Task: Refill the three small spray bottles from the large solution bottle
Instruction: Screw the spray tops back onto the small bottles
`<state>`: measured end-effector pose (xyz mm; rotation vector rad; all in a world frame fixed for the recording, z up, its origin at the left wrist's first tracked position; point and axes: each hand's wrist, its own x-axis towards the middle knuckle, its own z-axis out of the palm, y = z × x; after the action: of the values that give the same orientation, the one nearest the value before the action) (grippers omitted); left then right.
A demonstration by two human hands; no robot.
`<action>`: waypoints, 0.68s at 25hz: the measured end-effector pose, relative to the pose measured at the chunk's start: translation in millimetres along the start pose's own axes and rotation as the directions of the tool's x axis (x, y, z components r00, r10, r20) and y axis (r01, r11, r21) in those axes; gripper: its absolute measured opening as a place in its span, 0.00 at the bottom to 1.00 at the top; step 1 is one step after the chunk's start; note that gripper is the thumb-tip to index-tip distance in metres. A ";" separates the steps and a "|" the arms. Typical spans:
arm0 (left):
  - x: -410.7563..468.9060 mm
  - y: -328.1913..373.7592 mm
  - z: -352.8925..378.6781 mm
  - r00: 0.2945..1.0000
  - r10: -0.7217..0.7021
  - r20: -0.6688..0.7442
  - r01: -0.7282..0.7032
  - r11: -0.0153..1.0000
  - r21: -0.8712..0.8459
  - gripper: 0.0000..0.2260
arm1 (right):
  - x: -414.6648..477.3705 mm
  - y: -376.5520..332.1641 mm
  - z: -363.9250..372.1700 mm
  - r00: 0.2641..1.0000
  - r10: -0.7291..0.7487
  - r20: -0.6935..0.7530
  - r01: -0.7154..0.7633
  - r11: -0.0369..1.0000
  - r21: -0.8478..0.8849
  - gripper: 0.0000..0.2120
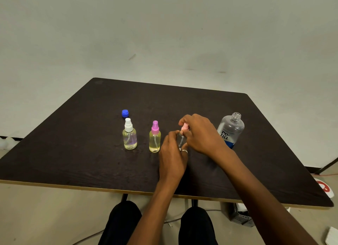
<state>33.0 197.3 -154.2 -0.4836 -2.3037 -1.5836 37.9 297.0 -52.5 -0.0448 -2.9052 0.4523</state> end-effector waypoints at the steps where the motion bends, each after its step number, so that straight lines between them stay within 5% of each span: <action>1: 1.2 -0.2 0.9 1.000 -0.009 -0.002 0.009 1.000 0.005 0.16 | 1.3 0.7 0.0 1.000 -0.005 0.000 0.005 1.000 -0.003 0.14; 9: 2.4 -2.5 2.3 1.000 -0.010 0.014 0.010 1.000 0.024 0.21 | 4.1 8.1 -6.3 0.998 -0.062 0.008 0.062 0.997 -0.048 0.22; 15: -7.6 19.3 -3.3 0.979 -0.164 0.124 0.155 0.985 0.076 0.40 | -3.0 8.7 -48.5 0.990 -0.090 -0.112 0.085 0.995 -0.051 0.21; 17: -19.7 36.4 -5.2 1.000 0.001 -0.006 0.000 0.996 0.084 0.34 | -9.8 11.4 -73.4 0.980 -0.061 -0.190 0.061 0.998 -0.007 0.16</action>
<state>67.0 202.7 -130.5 -0.4582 -2.3547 -1.4784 62.3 329.2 10.6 0.0008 -2.7107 0.4118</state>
